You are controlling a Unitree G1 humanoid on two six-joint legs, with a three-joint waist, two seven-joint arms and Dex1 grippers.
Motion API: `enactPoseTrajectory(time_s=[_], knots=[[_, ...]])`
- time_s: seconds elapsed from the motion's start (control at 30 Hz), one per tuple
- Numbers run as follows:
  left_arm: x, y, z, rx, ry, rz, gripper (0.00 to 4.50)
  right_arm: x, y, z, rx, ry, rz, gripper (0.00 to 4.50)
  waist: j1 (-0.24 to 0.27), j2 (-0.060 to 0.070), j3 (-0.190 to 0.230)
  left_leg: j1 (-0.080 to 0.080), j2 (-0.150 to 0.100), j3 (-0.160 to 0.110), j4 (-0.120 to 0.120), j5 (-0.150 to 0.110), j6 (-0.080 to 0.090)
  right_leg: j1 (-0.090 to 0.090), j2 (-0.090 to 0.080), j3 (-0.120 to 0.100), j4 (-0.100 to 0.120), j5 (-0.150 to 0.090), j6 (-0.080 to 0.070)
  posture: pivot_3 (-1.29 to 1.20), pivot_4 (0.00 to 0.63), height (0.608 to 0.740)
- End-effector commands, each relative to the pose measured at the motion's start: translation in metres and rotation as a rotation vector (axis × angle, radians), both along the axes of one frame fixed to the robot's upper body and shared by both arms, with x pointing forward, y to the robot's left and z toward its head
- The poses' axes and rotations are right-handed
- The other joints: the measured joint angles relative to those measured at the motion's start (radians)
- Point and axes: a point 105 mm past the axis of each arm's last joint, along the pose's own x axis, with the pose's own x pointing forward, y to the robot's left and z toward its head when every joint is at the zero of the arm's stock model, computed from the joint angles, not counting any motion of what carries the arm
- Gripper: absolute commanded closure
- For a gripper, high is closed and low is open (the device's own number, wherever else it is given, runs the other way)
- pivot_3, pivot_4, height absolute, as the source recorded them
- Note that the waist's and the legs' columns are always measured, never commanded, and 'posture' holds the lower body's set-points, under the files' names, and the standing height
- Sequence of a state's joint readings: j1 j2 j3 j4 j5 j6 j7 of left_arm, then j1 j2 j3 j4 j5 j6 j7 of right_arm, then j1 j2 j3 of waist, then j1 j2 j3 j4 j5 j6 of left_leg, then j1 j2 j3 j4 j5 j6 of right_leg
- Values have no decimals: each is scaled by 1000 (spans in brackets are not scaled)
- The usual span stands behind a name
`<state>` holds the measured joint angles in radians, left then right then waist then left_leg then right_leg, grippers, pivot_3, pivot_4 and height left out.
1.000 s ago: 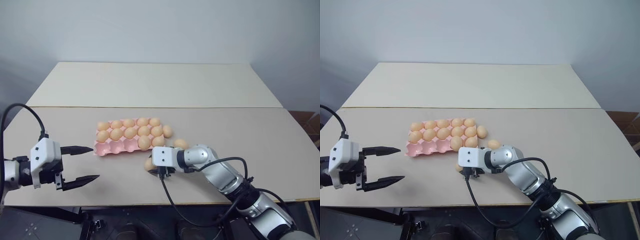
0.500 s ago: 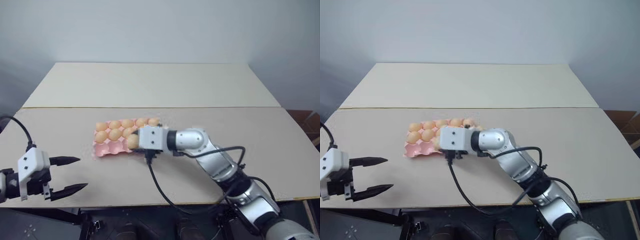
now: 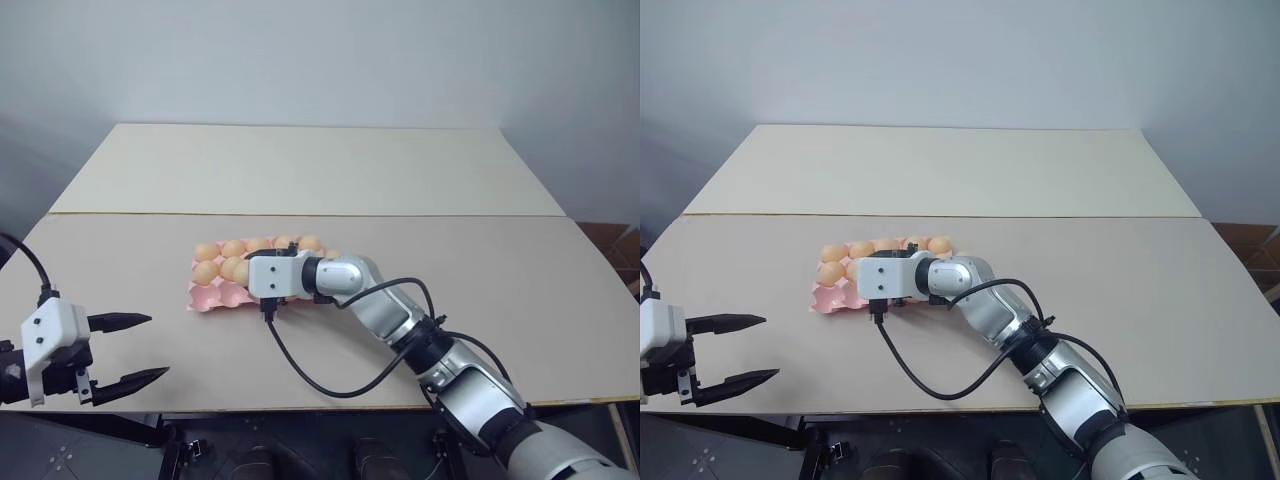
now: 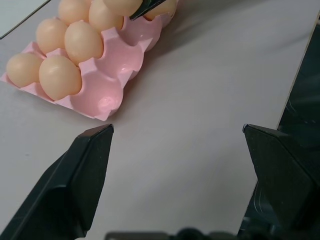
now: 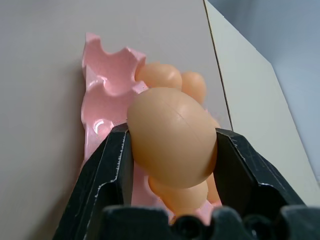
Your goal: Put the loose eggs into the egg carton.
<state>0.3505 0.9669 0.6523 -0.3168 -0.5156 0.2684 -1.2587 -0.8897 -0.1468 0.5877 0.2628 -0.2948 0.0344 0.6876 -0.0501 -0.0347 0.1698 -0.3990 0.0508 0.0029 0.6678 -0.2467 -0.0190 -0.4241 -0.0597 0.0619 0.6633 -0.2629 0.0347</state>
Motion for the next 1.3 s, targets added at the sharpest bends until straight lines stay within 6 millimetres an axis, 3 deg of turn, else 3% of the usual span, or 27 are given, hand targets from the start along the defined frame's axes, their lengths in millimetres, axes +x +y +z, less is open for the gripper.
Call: enactPoseTrajectory(time_s=[0.03,0.1,0.13,0.43,0.6,0.7,0.83,1.1,1.3], knots=[[3,-4,6,-1,-35,-9,0,-3,5,15,19,-77,36,877,-1,0,0,0,0,0,0,0,0,0,0,0,0,0,0,0,150,740],[5,-6,6,-4,-38,-17,0,-3,4,13,2,-84,41,184,-1,0,0,0,0,0,0,0,0,0,0,0,0,0,0,0,150,740],[6,-6,6,-6,-37,-20,0,-3,4,12,1,-84,43,55,-1,0,0,0,0,0,0,0,0,0,0,0,0,0,0,0,150,740],[14,-8,8,-10,-42,-43,0,-10,-1,23,45,-65,43,55,-12,0,0,0,0,0,0,0,0,0,0,0,0,0,0,0,150,740],[18,-12,9,-13,-53,-72,0,-19,-16,37,109,-22,20,55,-12,0,0,0,0,0,0,0,0,0,0,0,0,0,0,0,150,740],[19,-18,10,-30,-60,-102,0,-27,-35,41,143,79,-6,55,-9,0,0,-1,0,-1,0,0,0,0,0,0,0,0,0,0,150,740],[26,-27,15,-75,-80,-126,0,-40,-88,45,205,275,-88,55,12,0,0,0,0,-1,0,0,0,1,0,-1,-1,0,0,0,150,740],[30,-40,21,-118,-110,-199,0,-62,-183,41,138,413,-348,55,12,0,0,-1,0,-1,0,0,0,1,0,-1,-2,0,0,0,150,740],[33,-44,21,-133,-106,-226,0,-77,-215,34,87,476,-458,55,5,0,0,1,0,0,0,0,0,2,1,1,-1,0,0,0,150,740]])
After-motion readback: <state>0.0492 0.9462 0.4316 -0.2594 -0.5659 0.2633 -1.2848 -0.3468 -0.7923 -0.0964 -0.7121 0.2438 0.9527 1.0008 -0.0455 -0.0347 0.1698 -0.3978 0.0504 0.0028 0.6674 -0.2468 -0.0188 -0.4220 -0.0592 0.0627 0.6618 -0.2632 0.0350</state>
